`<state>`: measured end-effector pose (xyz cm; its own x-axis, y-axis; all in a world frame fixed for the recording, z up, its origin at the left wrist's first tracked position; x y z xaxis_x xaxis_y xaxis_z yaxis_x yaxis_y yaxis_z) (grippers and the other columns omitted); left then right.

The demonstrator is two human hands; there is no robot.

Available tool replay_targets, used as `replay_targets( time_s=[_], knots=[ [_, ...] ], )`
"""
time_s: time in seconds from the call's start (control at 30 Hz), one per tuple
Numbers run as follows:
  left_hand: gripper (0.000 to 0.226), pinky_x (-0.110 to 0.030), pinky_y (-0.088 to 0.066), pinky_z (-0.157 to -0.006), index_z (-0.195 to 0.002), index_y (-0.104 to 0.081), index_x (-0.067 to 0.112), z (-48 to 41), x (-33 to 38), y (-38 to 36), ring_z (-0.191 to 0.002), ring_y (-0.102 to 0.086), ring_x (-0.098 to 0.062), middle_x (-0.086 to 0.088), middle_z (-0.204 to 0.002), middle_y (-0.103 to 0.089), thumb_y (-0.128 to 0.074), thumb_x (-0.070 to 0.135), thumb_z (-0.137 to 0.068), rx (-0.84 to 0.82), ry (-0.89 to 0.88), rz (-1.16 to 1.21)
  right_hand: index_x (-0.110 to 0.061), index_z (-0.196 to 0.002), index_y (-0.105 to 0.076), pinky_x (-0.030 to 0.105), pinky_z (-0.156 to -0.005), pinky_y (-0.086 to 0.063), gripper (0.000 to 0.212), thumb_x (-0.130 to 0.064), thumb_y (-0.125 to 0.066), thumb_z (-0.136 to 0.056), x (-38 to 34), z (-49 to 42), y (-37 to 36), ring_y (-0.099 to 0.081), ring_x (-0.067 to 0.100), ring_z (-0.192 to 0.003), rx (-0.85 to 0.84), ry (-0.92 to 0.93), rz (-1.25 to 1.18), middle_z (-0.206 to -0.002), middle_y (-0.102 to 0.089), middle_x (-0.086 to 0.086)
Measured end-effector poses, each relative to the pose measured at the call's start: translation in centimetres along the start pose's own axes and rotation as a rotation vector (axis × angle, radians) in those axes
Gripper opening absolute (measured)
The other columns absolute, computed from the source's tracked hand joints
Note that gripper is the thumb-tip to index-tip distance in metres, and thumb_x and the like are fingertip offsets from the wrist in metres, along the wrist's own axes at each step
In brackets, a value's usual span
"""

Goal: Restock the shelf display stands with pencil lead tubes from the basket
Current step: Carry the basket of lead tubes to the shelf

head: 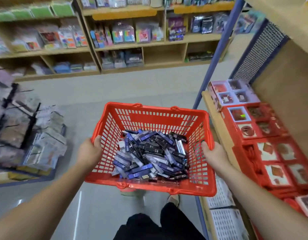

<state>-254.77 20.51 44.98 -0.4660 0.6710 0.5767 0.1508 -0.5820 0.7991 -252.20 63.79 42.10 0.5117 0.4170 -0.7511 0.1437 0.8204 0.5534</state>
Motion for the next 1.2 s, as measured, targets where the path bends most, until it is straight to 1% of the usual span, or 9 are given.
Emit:
replay_targets(
  time_s=[0.33, 0.43, 0.57, 0.7, 0.8, 0.9, 1.0, 1.13, 1.2],
  knots=[
    [0.049, -0.049, -0.048, -0.090, -0.109, -0.061, -0.002, -12.0, 12.2, -5.2, -0.106, -0.063, -0.051, -0.034, -0.111, -0.067, -0.043, 0.043, -0.108, -0.025, -0.044, -0.074, -0.013, -0.140, -0.058, 0.035, -0.101, -0.043, 0.038, -0.028, -0.058, -0.105, -5.4, -12.6, 2.5, -0.062, 0.026, -0.119, 0.084, -0.037, -0.131, -0.128, -0.068, 0.006],
    [0.047, -0.049, -0.048, -0.089, -0.107, -0.060, -0.002, -15.6, 14.7, -6.9, -0.106, -0.063, -0.051, -0.034, -0.111, -0.066, -0.043, 0.042, -0.108, -0.056, -0.084, -0.106, -0.013, -0.136, -0.062, 0.035, -0.099, -0.047, 0.036, -0.029, -0.059, -0.104, -5.6, -15.3, 2.3, -0.066, 0.030, -0.117, 0.103, -0.109, -0.144, -0.121, -0.071, 0.005],
    [0.047, -0.051, -0.050, -0.085, -0.099, -0.061, 0.000, -20.9, 17.4, -9.2, -0.100, -0.064, -0.052, -0.034, -0.105, -0.068, -0.044, 0.043, -0.107, -0.102, -0.177, -0.136, -0.022, -0.125, -0.067, 0.025, -0.067, -0.052, 0.023, -0.024, -0.061, -0.103, -6.5, -17.2, 2.5, -0.072, 0.023, -0.080, 0.102, -0.162, -0.183, -0.090, -0.074, -0.004],
    [0.051, -0.048, -0.051, -0.079, -0.096, -0.063, 0.003, -25.3, 19.3, -10.8, -0.091, -0.067, -0.048, -0.028, -0.095, -0.071, -0.042, 0.049, -0.106, -0.161, -0.249, -0.216, -0.031, -0.111, -0.065, 0.019, -0.052, -0.050, 0.013, -0.023, -0.061, -0.102, -7.6, -17.5, 2.4, -0.070, 0.017, -0.065, 0.091, -0.198, -0.204, -0.079, -0.074, -0.001],
    [0.054, -0.045, -0.054, -0.075, -0.092, -0.066, 0.009, -26.8, 21.5, -11.2, -0.081, -0.068, -0.042, -0.020, -0.086, -0.072, -0.042, 0.055, -0.104, -0.191, -0.275, -0.235, -0.019, -0.087, -0.066, 0.022, -0.053, -0.048, 0.015, -0.020, -0.059, -0.100, -7.3, -16.5, 2.3, -0.060, 0.009, -0.054, 0.112, -0.280, -0.211, -0.069, -0.066, 0.003],
    [0.050, -0.040, -0.047, -0.068, -0.082, -0.066, 0.007, -26.6, 24.1, -11.3, -0.068, -0.064, -0.036, -0.014, -0.070, -0.066, -0.049, 0.049, -0.104, -0.218, -0.302, -0.204, -0.018, -0.069, -0.056, 0.020, -0.049, -0.045, 0.026, -0.018, -0.060, -0.094, -5.8, -14.3, 1.7, -0.057, 0.006, -0.043, 0.105, -0.387, -0.280, -0.051, -0.055, -0.007],
    [0.052, -0.037, -0.045, -0.067, -0.083, -0.069, 0.007, -26.6, 25.9, -12.1, -0.060, -0.058, -0.026, -0.012, -0.069, -0.067, -0.053, 0.053, -0.102, -0.269, -0.348, -0.193, -0.016, -0.069, -0.065, 0.035, -0.058, -0.054, 0.020, -0.025, -0.068, -0.087, -3.7, -12.1, 0.7, -0.071, 0.027, -0.059, 0.160, -0.475, -0.327, -0.056, -0.063, 0.000],
    [0.057, -0.036, -0.048, -0.065, -0.084, -0.069, 0.008, -26.5, 27.4, -14.0, -0.058, -0.062, -0.024, -0.011, -0.070, -0.069, -0.052, 0.059, -0.100, -0.346, -0.413, -0.233, -0.011, -0.079, -0.072, 0.017, -0.048, -0.049, 0.014, -0.015, -0.069, -0.092, -2.0, -8.8, -0.7, -0.067, 0.009, -0.053, 0.242, -0.518, -0.414, -0.068, -0.071, 0.006],
    [0.060, -0.038, -0.056, -0.067, -0.084, -0.069, 0.010, -26.7, 28.3, -15.5, -0.061, -0.068, -0.028, -0.011, -0.072, -0.072, -0.050, 0.065, -0.098, -0.389, -0.436, -0.258, -0.010, -0.083, -0.076, 0.021, -0.057, -0.055, 0.013, -0.017, -0.070, -0.091, -1.7, -7.6, -1.5, -0.071, 0.013, -0.060, 0.284, -0.590, -0.468, -0.076, -0.076, 0.010]
  ],
)
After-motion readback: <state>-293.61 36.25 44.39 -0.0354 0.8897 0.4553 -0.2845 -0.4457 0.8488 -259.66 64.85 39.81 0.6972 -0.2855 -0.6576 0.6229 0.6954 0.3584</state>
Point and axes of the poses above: each hand's wrist, its own z-axis away from the middle knuckle, its own y-axis out of the back of the hand, x = y × z, the point moved 2 cm from there along -z, towards the middle knuckle
